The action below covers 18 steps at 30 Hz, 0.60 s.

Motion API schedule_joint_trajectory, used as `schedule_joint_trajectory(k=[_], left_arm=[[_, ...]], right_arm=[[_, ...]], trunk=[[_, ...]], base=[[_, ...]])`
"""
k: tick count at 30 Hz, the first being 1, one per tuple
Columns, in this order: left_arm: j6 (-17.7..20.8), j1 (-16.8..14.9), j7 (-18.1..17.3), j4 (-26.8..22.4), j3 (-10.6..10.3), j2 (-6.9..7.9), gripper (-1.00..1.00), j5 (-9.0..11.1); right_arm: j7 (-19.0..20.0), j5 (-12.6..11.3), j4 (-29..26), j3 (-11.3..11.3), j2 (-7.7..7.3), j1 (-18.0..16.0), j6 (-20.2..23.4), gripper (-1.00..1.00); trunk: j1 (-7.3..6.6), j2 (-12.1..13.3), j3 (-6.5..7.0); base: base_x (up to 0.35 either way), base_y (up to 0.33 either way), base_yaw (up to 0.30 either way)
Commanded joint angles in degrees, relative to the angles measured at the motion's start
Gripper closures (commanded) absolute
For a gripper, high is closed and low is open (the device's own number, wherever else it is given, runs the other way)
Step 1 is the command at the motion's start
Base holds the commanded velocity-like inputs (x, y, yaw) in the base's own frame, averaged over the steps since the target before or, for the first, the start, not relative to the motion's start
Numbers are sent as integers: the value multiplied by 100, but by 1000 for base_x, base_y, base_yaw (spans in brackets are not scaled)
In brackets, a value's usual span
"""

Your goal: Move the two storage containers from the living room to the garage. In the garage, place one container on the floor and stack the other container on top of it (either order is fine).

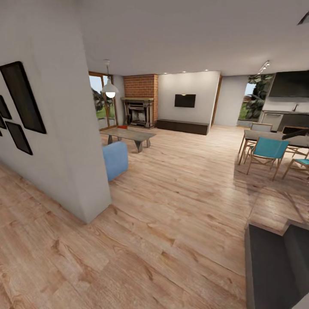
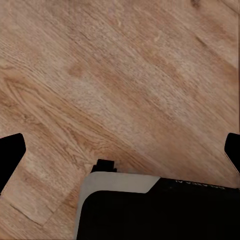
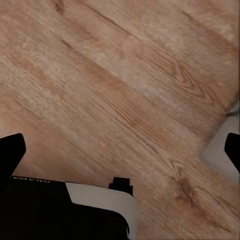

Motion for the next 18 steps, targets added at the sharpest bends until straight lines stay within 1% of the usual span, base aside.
schedule_joint_trajectory(k=[1,8,12,18], left_arm=[[-43,-11,8,25,25,0,-100,7],[-45,-11,8,25,25,0,-100,7],[-61,-11,8,25,25,0,-100,9],[-74,-11,8,25,25,-4,-100,15]], right_arm=[[5,58,26,-41,-3,-13,-42,-100],[5,63,26,-40,-3,-13,-41,-100],[5,63,26,-40,-3,-13,-41,-100],[5,58,26,-41,-3,-13,-43,-100]], trunk=[[7,-13,-13],[7,-13,-13],[7,-13,-13],[7,-13,-13]], base=[[326,0,-200],[326,0,-246],[326,0,-65],[326,0,-12]])
